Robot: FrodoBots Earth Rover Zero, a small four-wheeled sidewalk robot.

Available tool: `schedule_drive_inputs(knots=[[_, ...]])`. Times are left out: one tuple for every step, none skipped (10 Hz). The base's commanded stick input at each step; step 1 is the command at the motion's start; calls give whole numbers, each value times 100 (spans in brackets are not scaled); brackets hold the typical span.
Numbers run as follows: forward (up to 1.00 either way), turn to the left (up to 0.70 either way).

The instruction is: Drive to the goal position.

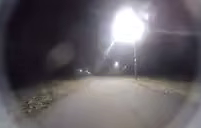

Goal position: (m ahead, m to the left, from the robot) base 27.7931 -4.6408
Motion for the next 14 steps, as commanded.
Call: schedule_drive_inputs(knots=[[100,-3],[100,-2],[100,-2],[100,-2],[100,-2],[100,-1],[100,0],[100,0],[100,0],[100,0],[100,0],[100,0],[100,0],[100,0]])
